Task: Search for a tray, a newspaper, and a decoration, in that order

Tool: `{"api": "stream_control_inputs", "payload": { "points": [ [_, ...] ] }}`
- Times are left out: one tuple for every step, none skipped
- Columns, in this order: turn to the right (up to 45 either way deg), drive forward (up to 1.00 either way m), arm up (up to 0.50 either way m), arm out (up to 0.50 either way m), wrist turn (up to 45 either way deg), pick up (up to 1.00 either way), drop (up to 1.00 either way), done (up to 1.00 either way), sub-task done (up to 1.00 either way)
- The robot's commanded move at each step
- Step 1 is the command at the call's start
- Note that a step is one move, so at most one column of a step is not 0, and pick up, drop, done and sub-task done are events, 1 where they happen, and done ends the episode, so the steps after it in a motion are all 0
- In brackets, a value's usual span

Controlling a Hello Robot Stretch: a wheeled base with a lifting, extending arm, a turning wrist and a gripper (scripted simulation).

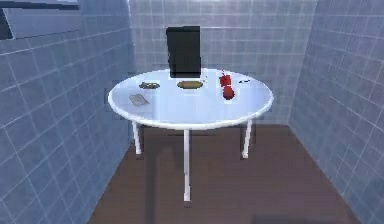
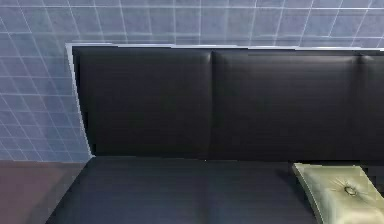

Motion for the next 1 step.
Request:
{"api": "stream_control_inputs", "payload": {
  "points": [
    [3.0,0.00,0.00,0.00,0.0,0.00,0.00,0.00,0.00]
  ]
}}
